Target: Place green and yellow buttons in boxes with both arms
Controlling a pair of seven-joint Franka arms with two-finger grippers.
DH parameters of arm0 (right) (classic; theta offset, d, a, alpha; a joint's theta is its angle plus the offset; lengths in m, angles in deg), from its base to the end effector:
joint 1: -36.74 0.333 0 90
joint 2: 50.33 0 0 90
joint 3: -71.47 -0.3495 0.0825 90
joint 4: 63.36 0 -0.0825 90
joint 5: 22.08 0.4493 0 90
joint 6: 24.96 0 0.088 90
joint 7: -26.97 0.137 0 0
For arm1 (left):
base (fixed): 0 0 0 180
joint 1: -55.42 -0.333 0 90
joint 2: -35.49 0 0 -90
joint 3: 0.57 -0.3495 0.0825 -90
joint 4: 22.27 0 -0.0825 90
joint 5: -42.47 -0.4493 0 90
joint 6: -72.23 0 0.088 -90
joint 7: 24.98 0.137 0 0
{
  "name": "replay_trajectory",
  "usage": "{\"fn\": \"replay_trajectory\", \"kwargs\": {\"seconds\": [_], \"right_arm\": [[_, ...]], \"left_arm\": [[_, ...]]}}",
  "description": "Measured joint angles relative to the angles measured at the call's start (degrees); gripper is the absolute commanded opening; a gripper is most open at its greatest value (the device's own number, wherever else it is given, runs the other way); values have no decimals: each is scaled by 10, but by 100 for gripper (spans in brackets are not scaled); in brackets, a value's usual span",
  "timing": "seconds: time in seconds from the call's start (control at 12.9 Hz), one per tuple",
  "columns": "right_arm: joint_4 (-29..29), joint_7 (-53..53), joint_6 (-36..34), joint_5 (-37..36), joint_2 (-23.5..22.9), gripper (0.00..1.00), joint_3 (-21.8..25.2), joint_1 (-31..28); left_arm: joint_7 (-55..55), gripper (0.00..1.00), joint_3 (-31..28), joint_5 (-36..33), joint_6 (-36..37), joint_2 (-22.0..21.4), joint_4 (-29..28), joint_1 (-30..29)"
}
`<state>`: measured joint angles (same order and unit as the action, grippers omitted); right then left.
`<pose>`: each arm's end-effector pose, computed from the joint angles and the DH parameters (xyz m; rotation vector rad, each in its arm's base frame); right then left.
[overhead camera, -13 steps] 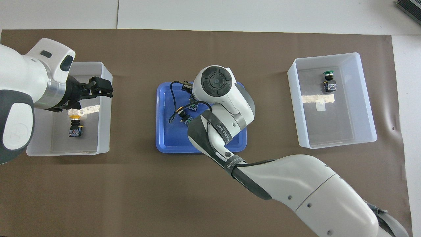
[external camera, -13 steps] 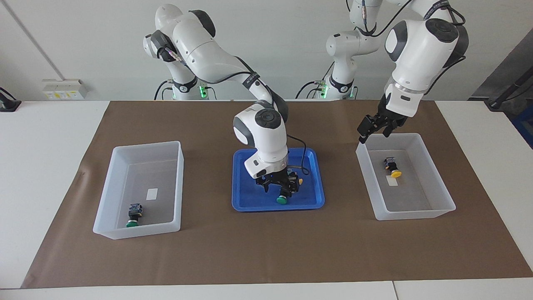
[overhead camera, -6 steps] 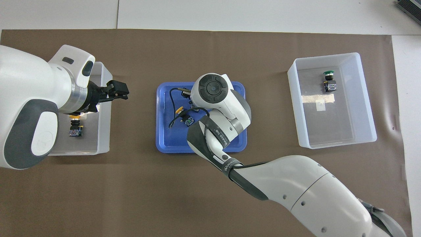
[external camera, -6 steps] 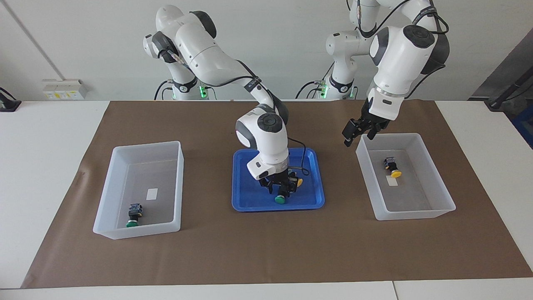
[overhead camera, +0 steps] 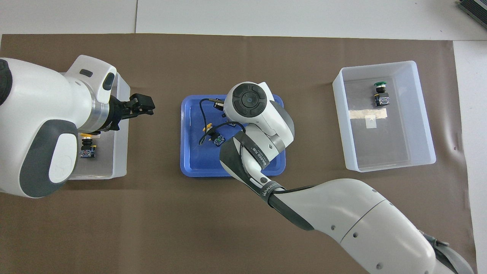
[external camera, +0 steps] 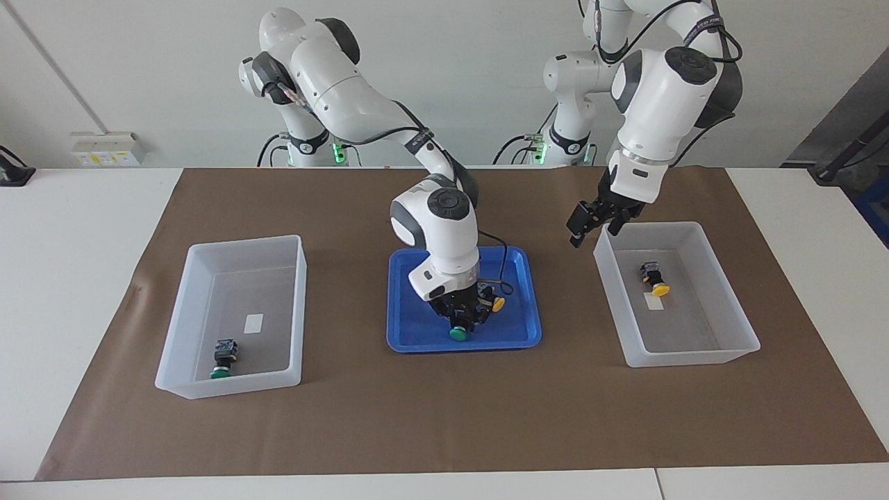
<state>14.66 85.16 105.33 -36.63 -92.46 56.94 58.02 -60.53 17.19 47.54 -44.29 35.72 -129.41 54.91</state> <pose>0.7108 0.4440 0.2768 -2.9752 0.4890 -0.2603 0.6149 -0.1984 0.5059 2.9453 0.5248 0.1590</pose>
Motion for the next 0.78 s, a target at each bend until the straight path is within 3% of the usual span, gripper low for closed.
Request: {"fn": "replay_trajectory", "kwargs": {"seconds": [0.31,0.78], "right_arm": [[23,-71,-67,-5,75,0,1,-54],[188,-298,-74,-4,223,0,1,-179]], "left_arm": [[-78,100,0,1,-78,11,-32,38],[-203,100,-1,-1,-164,67,-57,112]]}}
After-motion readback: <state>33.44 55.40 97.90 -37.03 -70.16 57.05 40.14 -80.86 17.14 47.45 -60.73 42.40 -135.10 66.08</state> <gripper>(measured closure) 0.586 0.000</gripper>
